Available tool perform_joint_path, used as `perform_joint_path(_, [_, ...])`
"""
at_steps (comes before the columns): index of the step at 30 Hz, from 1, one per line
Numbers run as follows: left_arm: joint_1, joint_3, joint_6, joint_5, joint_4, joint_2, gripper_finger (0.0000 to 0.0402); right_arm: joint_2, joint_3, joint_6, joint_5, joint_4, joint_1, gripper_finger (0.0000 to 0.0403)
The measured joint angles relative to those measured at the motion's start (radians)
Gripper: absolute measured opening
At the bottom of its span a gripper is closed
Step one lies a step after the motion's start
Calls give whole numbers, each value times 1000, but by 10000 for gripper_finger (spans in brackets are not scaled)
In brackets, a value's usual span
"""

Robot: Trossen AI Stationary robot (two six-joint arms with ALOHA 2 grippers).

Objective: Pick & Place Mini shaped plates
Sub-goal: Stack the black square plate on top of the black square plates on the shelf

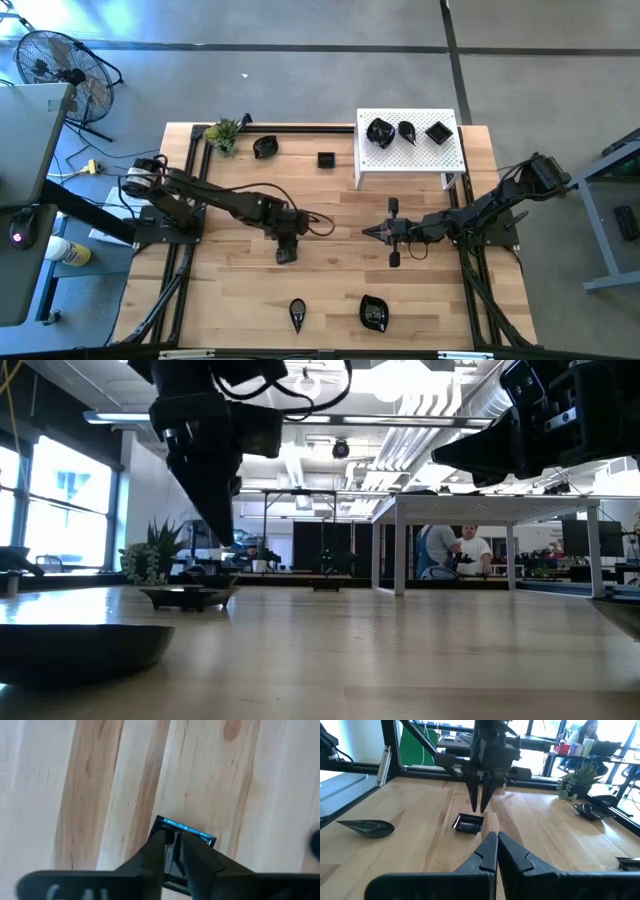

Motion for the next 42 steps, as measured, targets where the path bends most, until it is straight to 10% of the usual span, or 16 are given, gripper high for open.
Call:
perform_joint_path(7, [62, -18, 121, 82, -26, 30, 124, 0, 0, 4, -1, 2, 0, 0])
perform_joint_path(22, [93, -18, 278, 178, -22, 123, 126, 0, 0, 4, -8, 16, 0, 0])
perform_joint_path(42, [103, 16, 152, 235, 44, 112, 3, 0, 0, 3, -8, 15, 0, 0])
